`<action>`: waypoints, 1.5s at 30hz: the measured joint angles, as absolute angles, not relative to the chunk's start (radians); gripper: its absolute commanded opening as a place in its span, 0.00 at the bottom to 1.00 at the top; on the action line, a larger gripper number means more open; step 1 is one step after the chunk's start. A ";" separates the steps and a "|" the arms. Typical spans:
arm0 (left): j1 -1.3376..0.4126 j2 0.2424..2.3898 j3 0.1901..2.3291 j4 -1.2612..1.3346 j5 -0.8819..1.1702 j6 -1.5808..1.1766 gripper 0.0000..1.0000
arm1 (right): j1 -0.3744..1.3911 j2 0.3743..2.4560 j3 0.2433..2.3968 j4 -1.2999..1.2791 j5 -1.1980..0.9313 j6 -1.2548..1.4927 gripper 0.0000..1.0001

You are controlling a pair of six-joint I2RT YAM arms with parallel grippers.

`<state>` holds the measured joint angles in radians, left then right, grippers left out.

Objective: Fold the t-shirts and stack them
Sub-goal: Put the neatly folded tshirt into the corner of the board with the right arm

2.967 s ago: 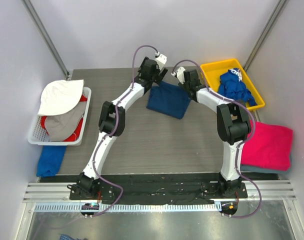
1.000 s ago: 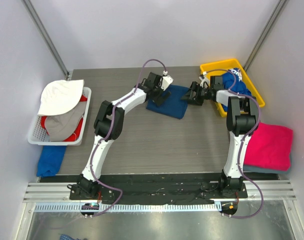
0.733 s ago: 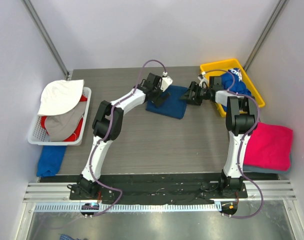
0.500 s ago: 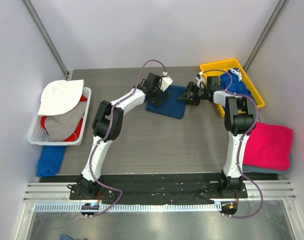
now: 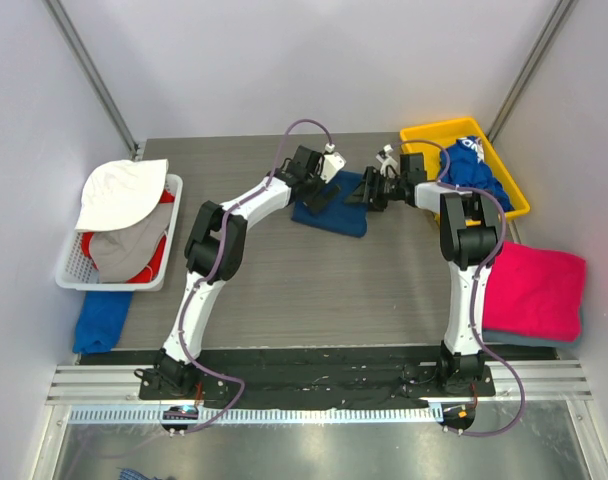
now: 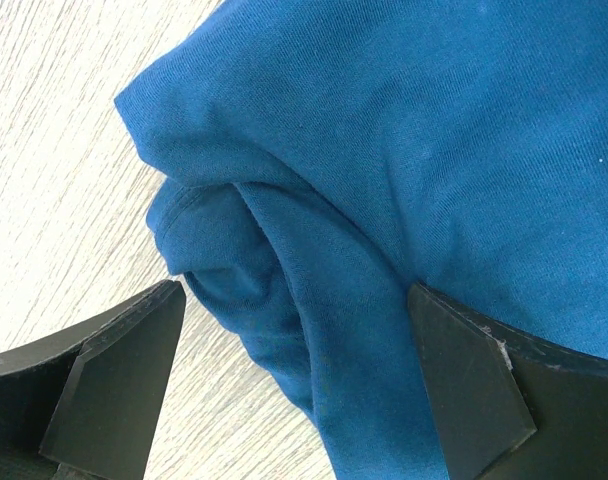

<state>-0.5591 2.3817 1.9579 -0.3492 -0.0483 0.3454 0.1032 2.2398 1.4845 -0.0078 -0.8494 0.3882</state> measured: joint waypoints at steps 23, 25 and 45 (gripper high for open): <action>-0.574 2.325 1.950 -0.411 -0.036 0.324 1.00 | 0.096 2.147 1.528 -0.413 -0.670 0.118 0.01; -0.575 2.291 1.950 -0.428 -0.037 0.323 1.00 | 0.089 2.107 1.529 -0.483 -0.635 0.075 0.01; -0.574 2.012 1.761 -0.402 -0.104 0.345 1.00 | -0.078 1.686 1.487 -0.991 -0.335 -0.250 0.01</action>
<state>-0.5735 2.0121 1.7607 -0.4023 -0.1040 0.3450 -0.0780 1.6863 1.4868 -0.9905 -0.3347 -0.2504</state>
